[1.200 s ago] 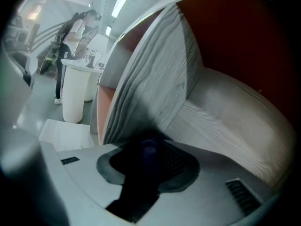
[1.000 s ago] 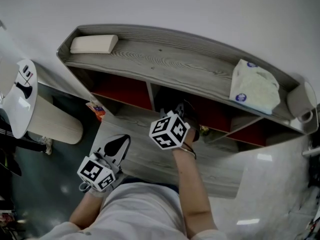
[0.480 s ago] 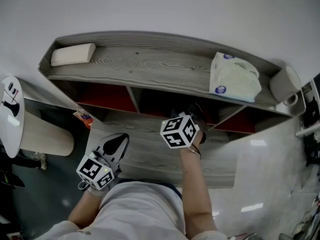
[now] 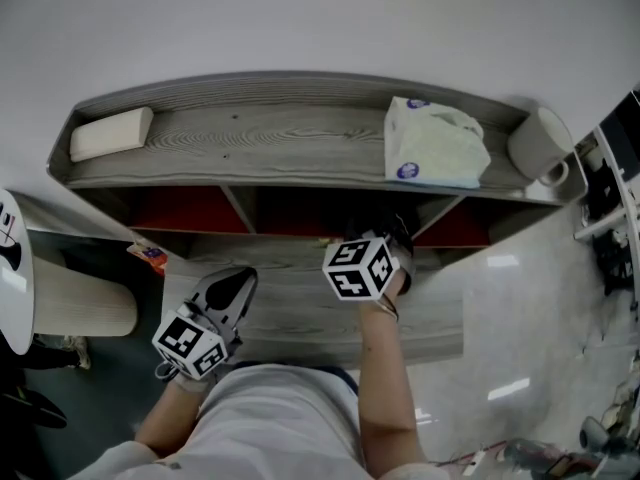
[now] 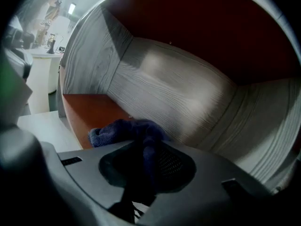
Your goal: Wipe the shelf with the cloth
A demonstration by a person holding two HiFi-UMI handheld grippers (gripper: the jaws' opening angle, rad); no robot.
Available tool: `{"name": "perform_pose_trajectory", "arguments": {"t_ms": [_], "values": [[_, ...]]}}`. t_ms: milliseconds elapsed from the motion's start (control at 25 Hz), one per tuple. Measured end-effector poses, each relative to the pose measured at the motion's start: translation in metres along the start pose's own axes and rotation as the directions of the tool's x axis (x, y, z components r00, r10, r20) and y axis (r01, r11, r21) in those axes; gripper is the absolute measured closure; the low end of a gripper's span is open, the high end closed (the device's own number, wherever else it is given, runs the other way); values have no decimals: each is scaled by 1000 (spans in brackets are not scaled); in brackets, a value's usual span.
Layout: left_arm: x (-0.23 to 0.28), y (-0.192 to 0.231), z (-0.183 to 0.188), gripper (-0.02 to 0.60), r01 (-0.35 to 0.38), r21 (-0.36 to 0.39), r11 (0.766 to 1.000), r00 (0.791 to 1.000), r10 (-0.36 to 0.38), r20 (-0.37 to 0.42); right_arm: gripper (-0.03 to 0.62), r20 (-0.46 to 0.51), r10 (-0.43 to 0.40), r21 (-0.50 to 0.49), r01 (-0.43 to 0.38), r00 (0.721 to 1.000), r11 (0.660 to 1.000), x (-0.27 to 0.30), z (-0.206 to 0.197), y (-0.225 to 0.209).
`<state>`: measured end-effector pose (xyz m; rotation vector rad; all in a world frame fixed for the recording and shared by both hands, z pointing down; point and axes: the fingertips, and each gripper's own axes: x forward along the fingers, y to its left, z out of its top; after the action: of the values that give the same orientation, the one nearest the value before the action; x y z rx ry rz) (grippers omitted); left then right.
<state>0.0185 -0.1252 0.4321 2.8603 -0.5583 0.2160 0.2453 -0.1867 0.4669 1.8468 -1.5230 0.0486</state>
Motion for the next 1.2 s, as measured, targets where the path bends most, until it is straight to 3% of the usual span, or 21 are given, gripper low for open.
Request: {"name": "perform_pose_trajectory", "arguments": {"t_ms": [560,1200], "values": [[11,-1,-10,566,110,-10,994,994,-110,-9,511,-74,-149,81,155,986,985,-26,-31,-23],[4,7,-15,566,155,5,988,988,-155,-10,519,-190,-231,10,237,954,971,11,-22,-37]]}}
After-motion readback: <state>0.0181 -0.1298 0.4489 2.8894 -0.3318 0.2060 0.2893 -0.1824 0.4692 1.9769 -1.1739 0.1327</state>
